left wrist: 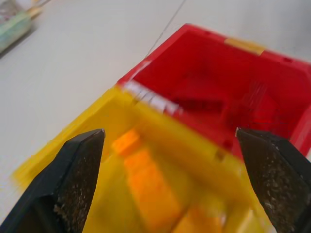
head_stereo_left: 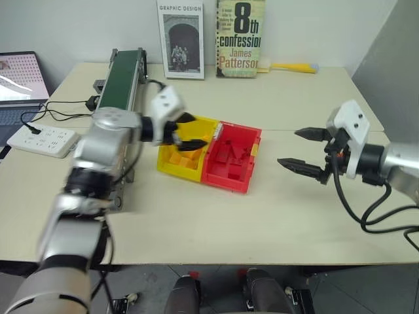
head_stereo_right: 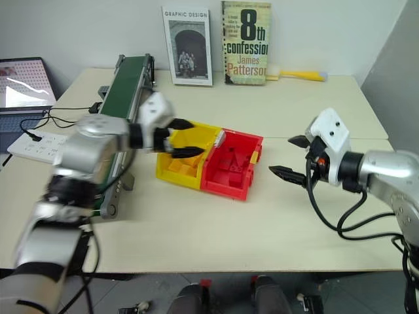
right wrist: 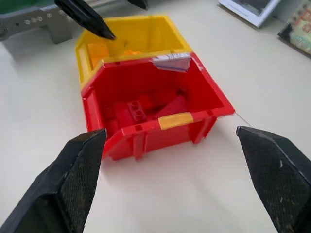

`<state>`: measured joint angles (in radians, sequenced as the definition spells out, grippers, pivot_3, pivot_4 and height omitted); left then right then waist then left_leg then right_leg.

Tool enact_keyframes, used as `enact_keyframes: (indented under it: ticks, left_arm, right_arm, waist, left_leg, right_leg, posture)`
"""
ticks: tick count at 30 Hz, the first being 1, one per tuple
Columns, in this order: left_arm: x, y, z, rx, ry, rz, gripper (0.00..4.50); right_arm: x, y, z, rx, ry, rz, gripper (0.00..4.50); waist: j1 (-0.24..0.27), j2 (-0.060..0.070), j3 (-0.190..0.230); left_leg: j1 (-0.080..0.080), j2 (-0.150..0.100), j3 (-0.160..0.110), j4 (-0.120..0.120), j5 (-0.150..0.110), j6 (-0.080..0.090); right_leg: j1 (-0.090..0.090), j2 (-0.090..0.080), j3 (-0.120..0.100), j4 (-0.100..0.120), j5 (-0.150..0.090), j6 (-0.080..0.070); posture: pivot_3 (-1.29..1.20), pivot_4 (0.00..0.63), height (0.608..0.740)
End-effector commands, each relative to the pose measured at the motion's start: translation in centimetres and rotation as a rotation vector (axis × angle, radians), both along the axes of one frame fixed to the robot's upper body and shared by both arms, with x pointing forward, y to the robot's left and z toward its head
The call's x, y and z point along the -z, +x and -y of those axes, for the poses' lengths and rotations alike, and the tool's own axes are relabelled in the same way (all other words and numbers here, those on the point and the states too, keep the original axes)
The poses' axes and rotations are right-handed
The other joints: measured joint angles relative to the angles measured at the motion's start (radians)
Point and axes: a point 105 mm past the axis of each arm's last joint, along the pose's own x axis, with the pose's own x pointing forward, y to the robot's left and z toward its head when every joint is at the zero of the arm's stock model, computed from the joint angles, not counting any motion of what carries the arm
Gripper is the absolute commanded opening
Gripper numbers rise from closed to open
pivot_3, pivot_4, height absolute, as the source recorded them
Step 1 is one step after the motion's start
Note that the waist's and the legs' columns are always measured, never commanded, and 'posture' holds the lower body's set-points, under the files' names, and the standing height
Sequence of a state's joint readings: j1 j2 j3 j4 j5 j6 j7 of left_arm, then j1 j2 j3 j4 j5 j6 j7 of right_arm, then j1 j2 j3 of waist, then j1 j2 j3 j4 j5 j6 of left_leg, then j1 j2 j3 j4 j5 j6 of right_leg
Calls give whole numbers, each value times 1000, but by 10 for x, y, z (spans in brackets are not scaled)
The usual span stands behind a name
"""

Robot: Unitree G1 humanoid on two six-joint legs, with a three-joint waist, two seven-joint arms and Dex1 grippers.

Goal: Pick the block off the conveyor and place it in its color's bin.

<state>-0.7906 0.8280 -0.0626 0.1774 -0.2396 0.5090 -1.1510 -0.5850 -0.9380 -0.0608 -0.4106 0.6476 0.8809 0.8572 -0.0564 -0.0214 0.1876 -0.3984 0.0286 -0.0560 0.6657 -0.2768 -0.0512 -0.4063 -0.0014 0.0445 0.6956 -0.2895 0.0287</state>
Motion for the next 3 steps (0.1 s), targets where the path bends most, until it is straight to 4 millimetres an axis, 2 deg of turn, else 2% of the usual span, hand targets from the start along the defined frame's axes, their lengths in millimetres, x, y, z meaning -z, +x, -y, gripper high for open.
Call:
enact_keyframes:
  ticks: [1, 3]
  left_arm:
    - [-22, -25, -29, -64, 2, 61, 4489]
    - [-21, -33, -36, -89, 15, 51, 4489]
  right_arm:
    - [-6, 10, -3, -90, -31, 32, 4500]
    - [-4, 16, -3, -101, -41, 35, 4500]
  waist:
    - [2, 0, 0]
    - [4, 0, 0]
  left_leg:
    - [0, 0, 0, 0, 0, 0]
    - [-1, 0, 0, 1, 0, 0]
  right_leg:
    - [0, 0, 0, 0, 0, 0]
    - [0, 0, 0, 0, 0, 0]
  posture:
    - [0, 150, 740]
    - [0, 150, 740]
